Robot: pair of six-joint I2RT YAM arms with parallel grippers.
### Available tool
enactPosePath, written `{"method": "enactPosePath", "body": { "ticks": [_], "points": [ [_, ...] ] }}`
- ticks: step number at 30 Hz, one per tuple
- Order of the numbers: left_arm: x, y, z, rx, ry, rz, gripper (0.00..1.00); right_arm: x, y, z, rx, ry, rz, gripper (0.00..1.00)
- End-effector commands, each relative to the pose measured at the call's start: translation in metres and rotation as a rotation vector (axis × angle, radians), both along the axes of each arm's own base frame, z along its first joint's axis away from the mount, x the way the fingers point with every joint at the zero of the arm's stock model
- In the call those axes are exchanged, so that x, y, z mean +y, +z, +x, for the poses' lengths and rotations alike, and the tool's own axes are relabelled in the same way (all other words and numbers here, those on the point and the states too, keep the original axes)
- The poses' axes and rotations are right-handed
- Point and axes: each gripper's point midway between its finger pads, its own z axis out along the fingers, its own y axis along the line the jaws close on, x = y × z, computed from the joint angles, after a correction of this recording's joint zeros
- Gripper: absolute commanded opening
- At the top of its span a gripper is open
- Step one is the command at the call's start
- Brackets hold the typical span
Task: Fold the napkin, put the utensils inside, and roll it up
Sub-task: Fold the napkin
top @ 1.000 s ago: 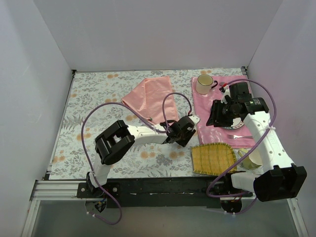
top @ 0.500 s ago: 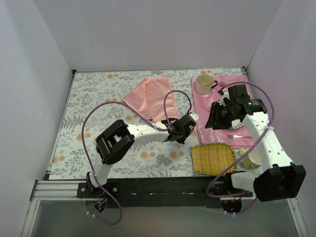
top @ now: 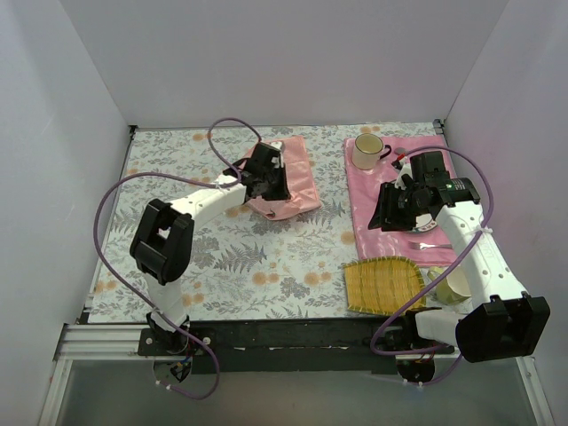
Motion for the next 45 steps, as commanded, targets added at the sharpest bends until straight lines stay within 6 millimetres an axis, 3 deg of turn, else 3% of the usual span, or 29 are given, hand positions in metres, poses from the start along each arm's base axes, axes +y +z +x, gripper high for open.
{"method": "enactPosePath", "body": {
  "ticks": [1, 10, 16, 23, 29, 37, 45],
  "points": [
    [0.019, 0.038, 0.007, 0.048, 0.079, -0.198, 0.00, 0.002, 0.008, 0.003, -0.047, 0.008, 0.019, 0.50],
    [0.085, 0.049, 0.047, 0.054, 0.252, -0.302, 0.00, 0.003, 0.004, -0.002, -0.038, 0.012, 0.026, 0.50],
    [0.111, 0.051, 0.056, 0.049, 0.318, -0.300, 0.00, 0.003, 0.002, -0.005, -0.034, 0.019, 0.026, 0.50],
    [0.124, 0.066, 0.054, 0.012, 0.343, -0.299, 0.00, 0.004, 0.002, -0.005, -0.033, 0.021, 0.033, 0.50],
    [0.142, 0.066, 0.058, -0.027, 0.371, -0.253, 0.00, 0.005, 0.003, -0.003, -0.034, 0.023, 0.036, 0.50],
    [0.165, 0.050, 0.075, -0.028, 0.391, -0.157, 0.00, 0.006, 0.002, -0.005, -0.024, 0.027, 0.040, 0.50],
    [0.172, 0.038, 0.084, -0.035, 0.378, -0.088, 0.00, 0.007, -0.001, -0.005, -0.008, 0.029, 0.045, 0.50]
  ]
}}
